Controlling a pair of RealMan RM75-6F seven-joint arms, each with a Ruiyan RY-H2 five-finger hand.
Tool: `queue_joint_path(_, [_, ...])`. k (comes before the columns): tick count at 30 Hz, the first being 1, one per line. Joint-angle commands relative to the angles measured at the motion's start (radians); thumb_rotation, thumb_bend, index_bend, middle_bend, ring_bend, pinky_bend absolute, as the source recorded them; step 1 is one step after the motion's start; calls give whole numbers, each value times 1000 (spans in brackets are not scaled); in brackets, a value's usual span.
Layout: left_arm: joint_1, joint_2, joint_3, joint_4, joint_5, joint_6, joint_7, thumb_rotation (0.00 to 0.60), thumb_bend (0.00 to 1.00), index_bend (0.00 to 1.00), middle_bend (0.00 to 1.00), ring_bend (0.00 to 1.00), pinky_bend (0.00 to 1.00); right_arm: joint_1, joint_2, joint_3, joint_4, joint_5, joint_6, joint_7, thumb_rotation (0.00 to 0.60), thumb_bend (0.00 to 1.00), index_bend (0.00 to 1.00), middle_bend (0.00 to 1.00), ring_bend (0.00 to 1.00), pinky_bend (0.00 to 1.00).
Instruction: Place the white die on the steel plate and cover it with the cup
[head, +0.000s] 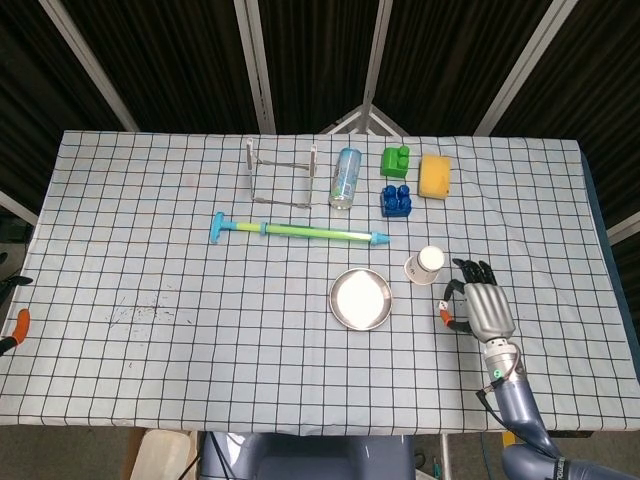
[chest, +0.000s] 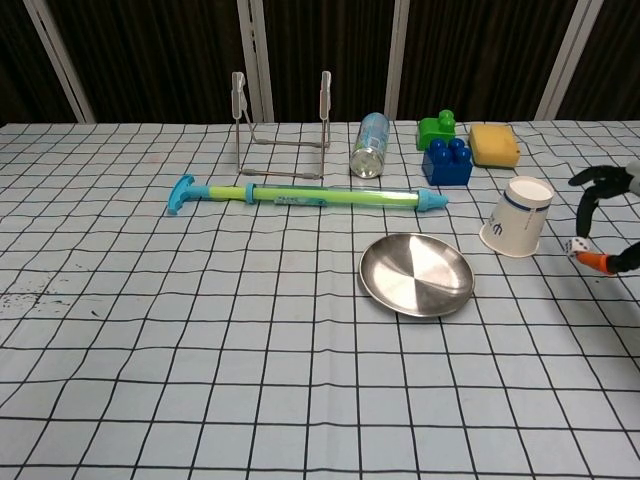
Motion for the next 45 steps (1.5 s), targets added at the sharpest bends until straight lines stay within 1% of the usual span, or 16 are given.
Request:
queue_joint_path(1, [2, 2, 0, 0, 0, 2, -4, 600, 672, 276, 0, 0, 95, 5, 44, 31, -93, -39, 50, -62, 600, 331, 570, 133, 106, 0])
queue_joint_path(6, [2, 5, -3, 2, -4, 0, -18, 600, 672, 276, 0, 0, 95, 62, 60, 63, -187, -32, 29, -182, 600, 331, 570, 133, 107, 0])
queue_joint_path(9, [2, 7, -2, 4, -4, -4, -25, 600, 672, 276, 0, 0, 95, 116, 43, 77, -218, 6, -23, -257, 600, 332, 570, 133, 107, 0])
queue_joint_path(11, [1, 8, -1, 5, -1, -4, -30, 600, 672, 276, 0, 0, 95, 154, 20, 85, -215, 45, -68, -290, 600, 332, 570, 133, 107, 0])
queue_joint_path(13, [1, 9, -1, 7, 1, -4, -34, 600, 672, 276, 0, 0, 95, 189, -10, 91, -198, 79, -102, -315, 600, 333, 570, 133, 107, 0])
queue_joint_path(16, [0, 9, -2, 11, 1, -6, -41, 600, 672, 276, 0, 0, 95, 246, -78, 90, -136, 119, -155, -346, 600, 333, 570, 133, 107, 0])
queue_joint_path(23, [-8, 6, -5, 21, -3, -18, -49, 600, 672, 276, 0, 0, 95, 333, -212, 80, 7, 175, -237, -349, 600, 333, 570, 133, 107, 0])
queue_joint_path(26, [-8, 7, -6, 23, -5, -19, -53, 600, 672, 276, 0, 0, 95, 352, -247, 73, 50, 184, -257, -343, 600, 333, 570, 133, 107, 0])
queue_joint_path(33, [-10, 7, -5, 26, -5, -26, -58, 600, 672, 276, 0, 0, 95, 384, -310, 71, 143, 188, -278, -316, 600, 333, 571, 133, 107, 0])
queue_joint_path(36, [-12, 6, -4, 26, -3, -29, -56, 600, 672, 276, 0, 0, 95, 396, -321, 68, 182, 182, -280, -313, 600, 334, 570, 133, 107, 0])
queue_joint_path(45, [-16, 3, -5, 28, -9, -34, -48, 600, 672, 276, 0, 0, 95, 393, -310, 57, 223, 187, -282, -288, 600, 333, 570, 133, 107, 0])
